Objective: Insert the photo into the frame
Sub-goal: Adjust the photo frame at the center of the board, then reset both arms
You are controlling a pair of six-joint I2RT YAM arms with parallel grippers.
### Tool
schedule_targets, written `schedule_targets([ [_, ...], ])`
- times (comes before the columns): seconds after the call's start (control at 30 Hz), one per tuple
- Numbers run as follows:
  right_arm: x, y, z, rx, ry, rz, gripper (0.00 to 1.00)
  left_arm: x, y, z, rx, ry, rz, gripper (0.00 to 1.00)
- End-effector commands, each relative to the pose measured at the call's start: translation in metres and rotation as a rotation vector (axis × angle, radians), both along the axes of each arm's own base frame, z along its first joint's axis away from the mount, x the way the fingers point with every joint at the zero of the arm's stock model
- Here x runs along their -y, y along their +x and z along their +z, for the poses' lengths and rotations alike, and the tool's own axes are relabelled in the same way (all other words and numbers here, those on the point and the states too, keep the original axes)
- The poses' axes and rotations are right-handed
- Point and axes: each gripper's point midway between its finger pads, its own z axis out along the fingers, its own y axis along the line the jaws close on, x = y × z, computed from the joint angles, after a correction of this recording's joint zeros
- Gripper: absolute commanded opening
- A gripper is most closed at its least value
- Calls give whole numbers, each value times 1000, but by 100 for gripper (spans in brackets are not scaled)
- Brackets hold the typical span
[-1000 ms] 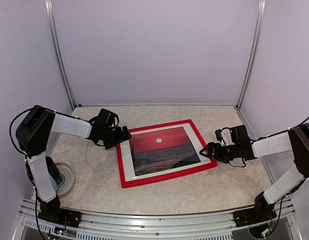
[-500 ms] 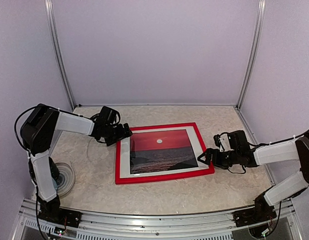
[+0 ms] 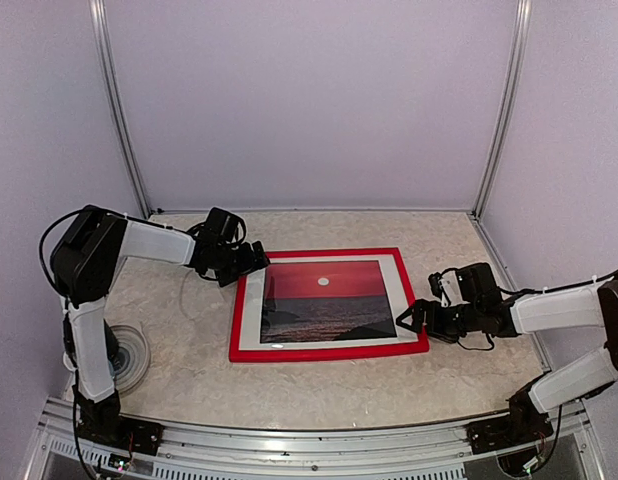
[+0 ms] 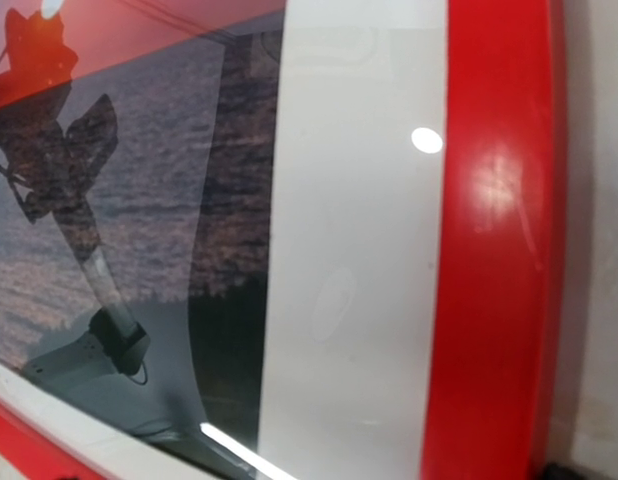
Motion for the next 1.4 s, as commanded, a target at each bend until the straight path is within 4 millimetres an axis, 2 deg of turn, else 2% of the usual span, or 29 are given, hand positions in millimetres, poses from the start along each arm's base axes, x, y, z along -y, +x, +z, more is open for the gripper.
schedule_targets([
  [0.0,-10,-7,3,1,22,44,99,13,-14,-18,-77,-18,-50,99],
  [0.17,4,1,8,28,-61,-5,99,-2,-17,-11,-62,4,-12,99],
  [0.3,22,8,20,71,-163,-57,99,-20,-20,12,-9,13,32,99],
  [0.5,46,27,59,193,-301,-124,99,-50,-31,76,143,65,95,99],
  [0.67,64,41,94,324,-393,-162,99,-77,-49,131,297,130,113,99],
  [0.83,70,53,125,478,-454,-161,99,-101,-74,169,450,185,108,99],
  [0.87,72,54,135,522,-453,-170,99,-105,-79,171,475,193,105,99],
  [0.9,73,54,144,563,-451,-175,99,-109,-87,183,525,190,103,99],
  [0.93,74,53,151,601,-446,-182,99,-110,-94,184,562,199,79,99],
  [0.97,75,52,157,638,-442,-184,99,-109,-101,194,632,199,52,99],
  [1.0,76,50,162,675,-441,-184,99,-113,-109,190,662,221,40,99],
  [1.13,92,44,178,779,-509,-221,99,-128,-145,208,819,233,53,99],
  [1.27,92,39,182,819,-510,-200,99,-140,-167,208,862,223,66,99],
  [1.37,96,39,176,802,-496,-220,99,-156,-176,203,863,240,98,99],
])
